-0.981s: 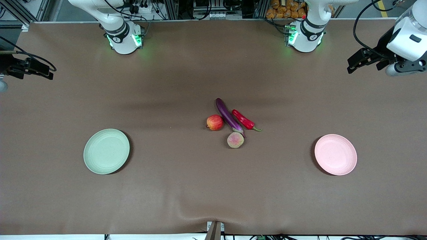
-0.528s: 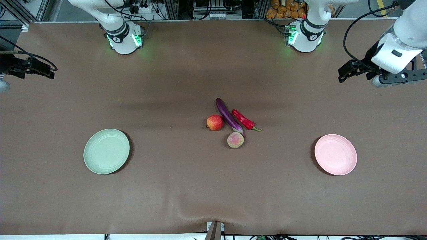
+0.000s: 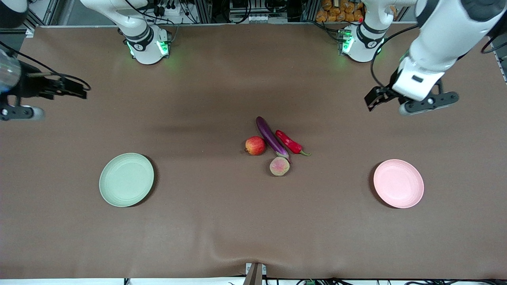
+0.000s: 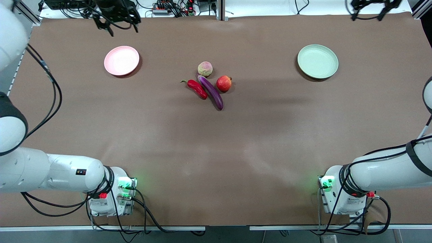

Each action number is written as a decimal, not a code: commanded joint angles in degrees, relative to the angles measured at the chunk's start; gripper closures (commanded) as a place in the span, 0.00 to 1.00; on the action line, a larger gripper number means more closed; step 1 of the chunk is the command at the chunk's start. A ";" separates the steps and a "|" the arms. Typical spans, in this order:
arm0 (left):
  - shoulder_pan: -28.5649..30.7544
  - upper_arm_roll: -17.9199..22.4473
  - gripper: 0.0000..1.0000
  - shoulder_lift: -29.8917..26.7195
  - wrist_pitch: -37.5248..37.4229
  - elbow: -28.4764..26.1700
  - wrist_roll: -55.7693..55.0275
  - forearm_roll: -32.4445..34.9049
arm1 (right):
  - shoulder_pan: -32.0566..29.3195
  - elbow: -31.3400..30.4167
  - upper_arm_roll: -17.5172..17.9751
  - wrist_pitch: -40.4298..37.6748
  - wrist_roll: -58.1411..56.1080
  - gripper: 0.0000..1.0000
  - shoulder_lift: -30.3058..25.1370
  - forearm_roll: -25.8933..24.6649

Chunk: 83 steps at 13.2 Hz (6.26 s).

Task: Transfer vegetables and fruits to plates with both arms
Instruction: 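Move the left gripper to the pepper while the right gripper reaches the apple, then grasp the red pepper with the left gripper while the right gripper grasps the apple, then place the pepper on the pink plate while the right gripper places the apple, then move the left gripper to the purple eggplant while the right gripper withdraws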

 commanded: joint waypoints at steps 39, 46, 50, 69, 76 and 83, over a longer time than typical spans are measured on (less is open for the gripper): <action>-9.60 -6.57 1.00 40.78 34.99 -1.23 -73.94 15.40 | 32.28 -11.50 -0.34 59.71 58.15 0.00 33.25 44.58; -0.56 -6.92 1.00 27.78 22.79 -0.27 -52.70 14.26 | 35.27 -11.50 -0.42 62.70 58.06 0.00 35.62 44.58; 11.37 -6.92 1.00 27.24 21.37 1.48 -31.01 14.17 | 36.23 -11.58 -0.51 65.33 58.06 0.00 36.24 44.40; 21.25 -0.33 0.80 49.13 26.29 24.87 -6.88 8.45 | 23.42 -13.43 -29.25 39.92 -5.69 0.61 25.86 24.45; 19.49 -5.32 0.00 46.15 20.24 24.61 -8.44 7.76 | 16.39 -13.78 -29.16 48.55 -33.75 0.49 31.50 24.45; 2.75 -17.03 0.00 44.12 14.34 24.87 -55.40 8.54 | 18.38 -12.47 -29.16 38.74 -25.31 0.00 29.84 24.54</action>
